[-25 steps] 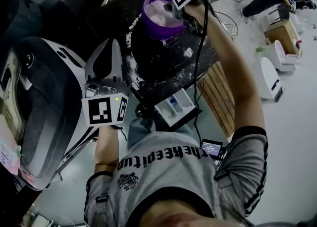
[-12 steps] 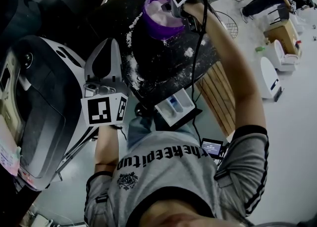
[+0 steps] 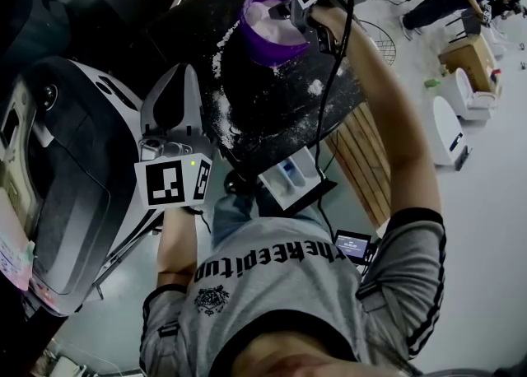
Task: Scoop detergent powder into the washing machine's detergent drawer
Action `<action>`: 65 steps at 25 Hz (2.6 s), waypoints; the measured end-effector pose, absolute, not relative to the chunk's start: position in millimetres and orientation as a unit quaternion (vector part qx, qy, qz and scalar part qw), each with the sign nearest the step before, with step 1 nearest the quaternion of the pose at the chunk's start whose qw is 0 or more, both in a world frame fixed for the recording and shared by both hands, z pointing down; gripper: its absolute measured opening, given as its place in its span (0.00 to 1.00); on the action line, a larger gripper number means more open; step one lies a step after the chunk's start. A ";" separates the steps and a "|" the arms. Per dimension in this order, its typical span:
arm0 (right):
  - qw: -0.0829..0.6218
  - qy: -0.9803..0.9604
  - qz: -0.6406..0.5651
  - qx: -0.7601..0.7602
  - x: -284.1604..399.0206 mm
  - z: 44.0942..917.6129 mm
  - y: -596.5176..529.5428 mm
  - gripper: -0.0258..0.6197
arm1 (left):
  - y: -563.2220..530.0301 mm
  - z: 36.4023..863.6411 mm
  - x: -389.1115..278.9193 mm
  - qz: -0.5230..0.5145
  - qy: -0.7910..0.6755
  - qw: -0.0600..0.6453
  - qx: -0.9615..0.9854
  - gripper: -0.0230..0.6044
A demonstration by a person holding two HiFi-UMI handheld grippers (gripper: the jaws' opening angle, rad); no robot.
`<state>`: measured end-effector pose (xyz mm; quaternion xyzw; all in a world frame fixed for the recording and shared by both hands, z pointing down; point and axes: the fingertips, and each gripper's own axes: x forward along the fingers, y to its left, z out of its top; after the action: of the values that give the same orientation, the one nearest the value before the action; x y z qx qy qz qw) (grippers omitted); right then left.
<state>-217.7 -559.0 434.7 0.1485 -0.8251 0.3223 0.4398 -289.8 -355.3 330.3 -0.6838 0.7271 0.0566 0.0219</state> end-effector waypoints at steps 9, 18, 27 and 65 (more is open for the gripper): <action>0.391 -0.827 0.365 0.172 -197.4 424.8 -554.7 0.05 | -351.1 326.7 -286.6 0.061 0.722 0.026 -0.689 0.04; 0.272 -0.834 0.449 0.173 -175.0 412.0 -543.7 0.05 | -349.7 318.0 -278.3 0.064 0.710 0.035 -0.700 0.04; 0.163 -0.834 0.498 0.171 -151.2 396.1 -528.9 0.05 | -352.1 310.7 -263.5 0.063 0.692 0.045 -0.718 0.04; -0.103 -0.807 0.542 0.211 -77.5 375.0 -422.0 0.05 | -304.6 291.6 -214.9 0.063 0.624 0.067 -0.776 0.04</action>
<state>-77.5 -422.0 375.0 0.2107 -0.8071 0.5418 -0.1035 -214.9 -304.6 291.6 -0.7756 0.6244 0.0634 0.0671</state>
